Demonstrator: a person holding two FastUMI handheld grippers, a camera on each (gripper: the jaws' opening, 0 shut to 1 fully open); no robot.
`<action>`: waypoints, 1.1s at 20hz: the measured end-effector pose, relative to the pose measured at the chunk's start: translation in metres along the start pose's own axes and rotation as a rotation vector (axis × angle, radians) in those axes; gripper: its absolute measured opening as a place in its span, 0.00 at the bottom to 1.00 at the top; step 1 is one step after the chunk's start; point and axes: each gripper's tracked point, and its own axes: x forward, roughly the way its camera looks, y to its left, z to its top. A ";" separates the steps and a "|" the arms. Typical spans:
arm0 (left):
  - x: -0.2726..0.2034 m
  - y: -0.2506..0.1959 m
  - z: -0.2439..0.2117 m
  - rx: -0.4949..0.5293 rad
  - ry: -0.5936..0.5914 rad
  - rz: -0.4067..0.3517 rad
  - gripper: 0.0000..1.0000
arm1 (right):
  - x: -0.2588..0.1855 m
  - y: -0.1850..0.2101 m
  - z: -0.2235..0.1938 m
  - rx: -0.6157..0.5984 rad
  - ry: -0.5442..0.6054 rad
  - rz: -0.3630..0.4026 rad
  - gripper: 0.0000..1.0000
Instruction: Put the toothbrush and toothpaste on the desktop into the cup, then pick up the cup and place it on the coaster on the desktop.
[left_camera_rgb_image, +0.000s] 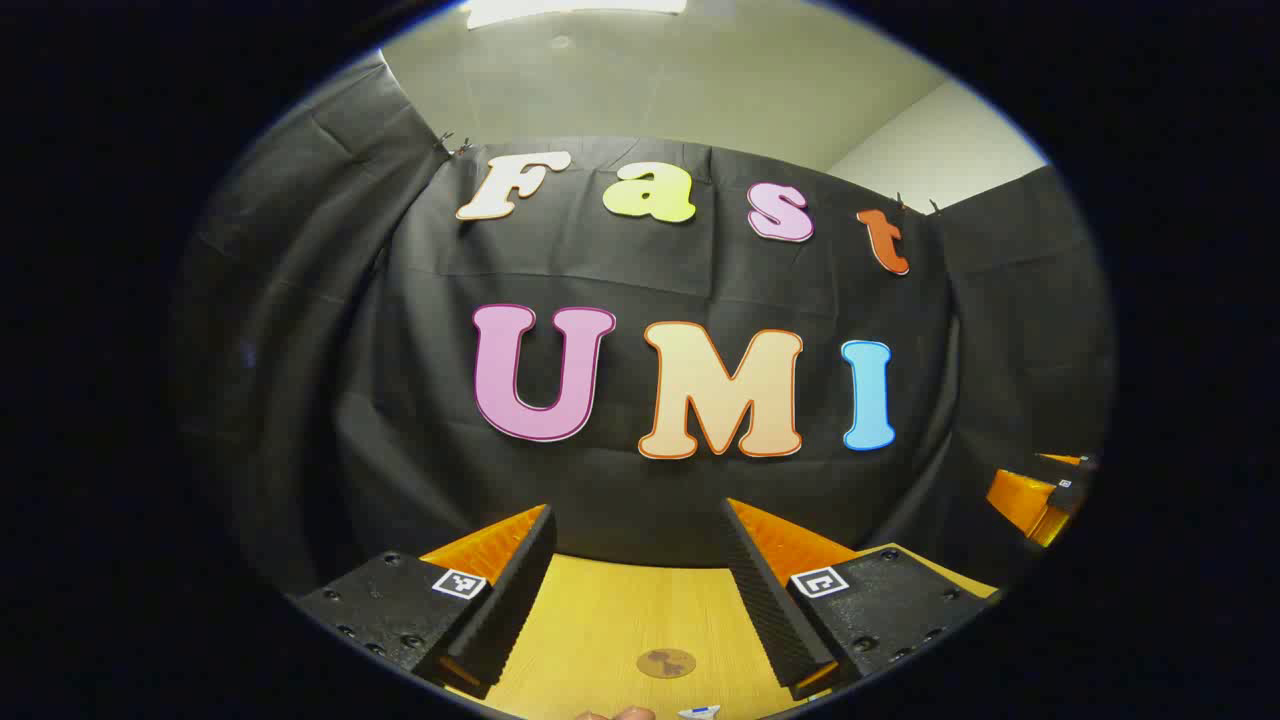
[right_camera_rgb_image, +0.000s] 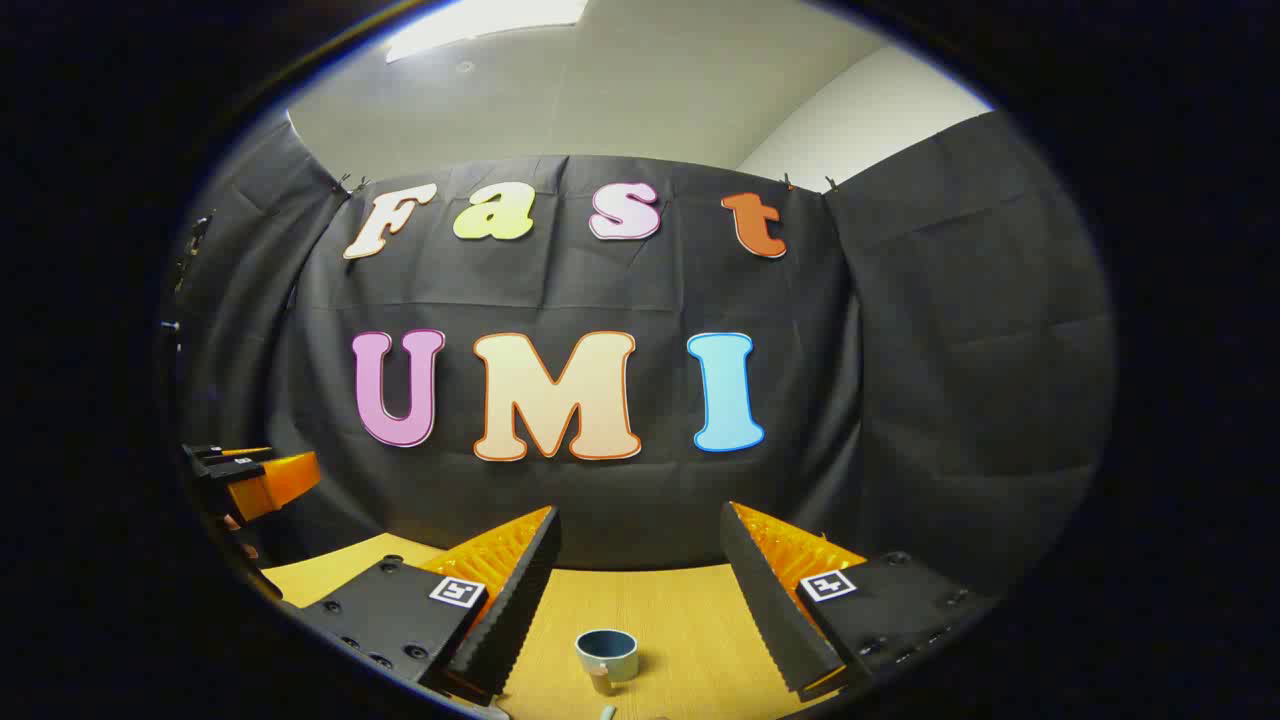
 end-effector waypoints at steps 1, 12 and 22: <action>0.000 0.000 -0.001 -0.001 0.003 -0.003 0.94 | 0.000 0.000 -0.001 0.000 0.002 0.004 0.96; -0.001 0.002 -0.008 0.058 0.013 0.011 0.94 | 0.002 -0.004 -0.015 -0.001 0.029 0.014 0.98; -0.006 0.013 -0.012 0.029 0.018 0.029 0.94 | 0.005 0.013 -0.040 -0.026 0.105 0.063 0.98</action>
